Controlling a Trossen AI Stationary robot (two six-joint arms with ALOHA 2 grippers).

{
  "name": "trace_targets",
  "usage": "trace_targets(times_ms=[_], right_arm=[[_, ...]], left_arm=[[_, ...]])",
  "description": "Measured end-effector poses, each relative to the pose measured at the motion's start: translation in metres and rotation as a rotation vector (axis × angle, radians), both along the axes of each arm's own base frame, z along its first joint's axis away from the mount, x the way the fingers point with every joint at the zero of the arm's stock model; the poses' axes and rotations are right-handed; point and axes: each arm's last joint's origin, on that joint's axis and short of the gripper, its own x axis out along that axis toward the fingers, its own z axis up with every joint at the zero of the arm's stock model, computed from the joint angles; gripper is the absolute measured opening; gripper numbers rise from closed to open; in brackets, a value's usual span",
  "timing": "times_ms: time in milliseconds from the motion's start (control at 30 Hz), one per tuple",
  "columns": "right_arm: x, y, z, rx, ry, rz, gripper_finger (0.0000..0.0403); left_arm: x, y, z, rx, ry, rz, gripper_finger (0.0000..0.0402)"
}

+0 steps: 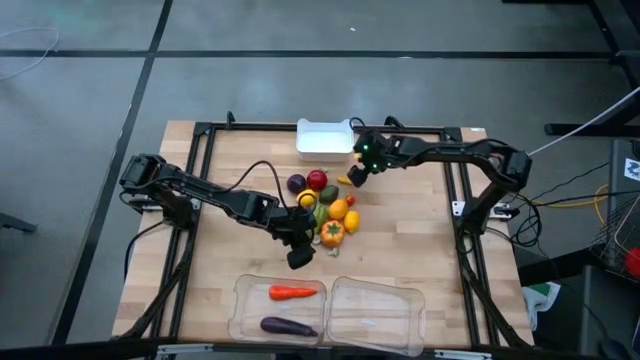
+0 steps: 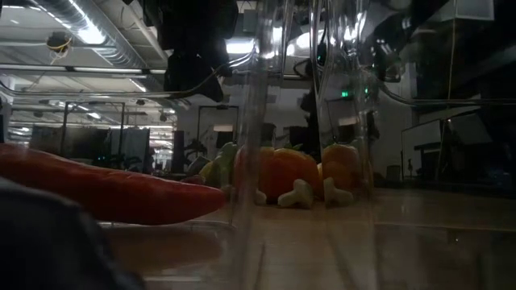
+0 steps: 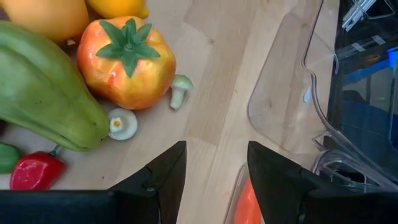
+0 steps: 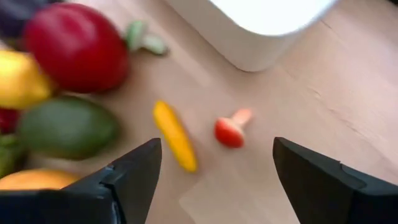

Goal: Sort produce into baskets
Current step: Put the orange mushroom into the white bin

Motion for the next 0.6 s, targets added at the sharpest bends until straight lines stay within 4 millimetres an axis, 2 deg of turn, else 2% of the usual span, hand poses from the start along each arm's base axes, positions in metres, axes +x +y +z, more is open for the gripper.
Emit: trace_targets(times_ms=[200,600], right_arm=[[0.005,-0.013,-0.021,0.011,0.023,-0.036,0.0305],[0.007,-0.014,-0.023,-0.003,0.010,-0.049,0.0305]], left_arm=[[0.000,0.000,0.000,0.016,-0.005,-0.015,0.0166],[0.000,0.001,0.000,0.053,-0.015,-0.021,0.0166]])
